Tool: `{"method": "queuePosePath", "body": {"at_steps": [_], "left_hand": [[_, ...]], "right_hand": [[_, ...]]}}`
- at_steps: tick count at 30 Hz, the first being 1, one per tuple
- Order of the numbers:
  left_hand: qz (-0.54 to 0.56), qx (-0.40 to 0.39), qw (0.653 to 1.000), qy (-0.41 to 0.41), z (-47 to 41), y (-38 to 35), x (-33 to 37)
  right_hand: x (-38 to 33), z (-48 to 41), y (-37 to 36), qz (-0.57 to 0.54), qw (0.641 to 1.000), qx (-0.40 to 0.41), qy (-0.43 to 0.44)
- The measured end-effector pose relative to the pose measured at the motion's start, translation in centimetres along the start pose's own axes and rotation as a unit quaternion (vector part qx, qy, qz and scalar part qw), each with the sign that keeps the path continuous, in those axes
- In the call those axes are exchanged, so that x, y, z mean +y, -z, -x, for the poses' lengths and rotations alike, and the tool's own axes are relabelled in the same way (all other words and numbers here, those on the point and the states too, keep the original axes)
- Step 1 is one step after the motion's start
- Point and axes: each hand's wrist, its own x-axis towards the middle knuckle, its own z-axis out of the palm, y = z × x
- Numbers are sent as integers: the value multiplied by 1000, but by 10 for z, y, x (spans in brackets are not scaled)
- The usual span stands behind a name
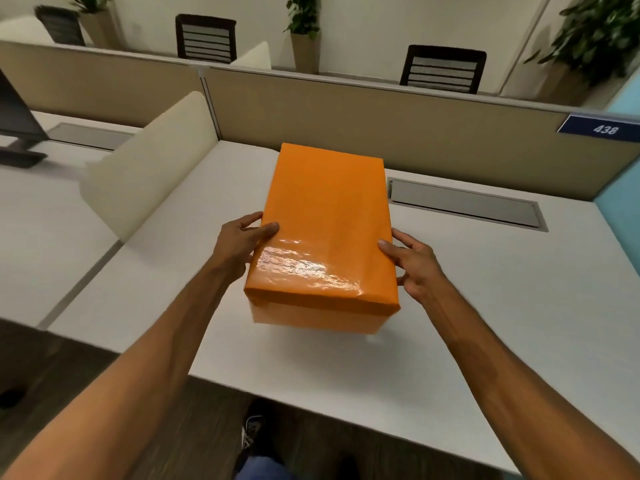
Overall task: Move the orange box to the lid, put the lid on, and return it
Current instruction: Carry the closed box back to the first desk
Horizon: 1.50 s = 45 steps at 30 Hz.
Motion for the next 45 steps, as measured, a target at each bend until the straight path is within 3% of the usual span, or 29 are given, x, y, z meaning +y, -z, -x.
{"method": "queuePosePath", "body": {"at_steps": [16,24,34,45], "left_hand": [[-52,-46,997,23,-216,165,48],[-101,-30,994,33,-316,220,55],[-103,-5,994,47,-386,242,60],[-141,-9,989,39,-397,242,69]], "right_hand": [[-22,-143,-213,-5,1000,24,-14],[-25,-212,-299,-18,999,45,-19],[-35,-268,-351,-11,998,59,-20],[-39,-283,-360,19,998,56,-3]]}}
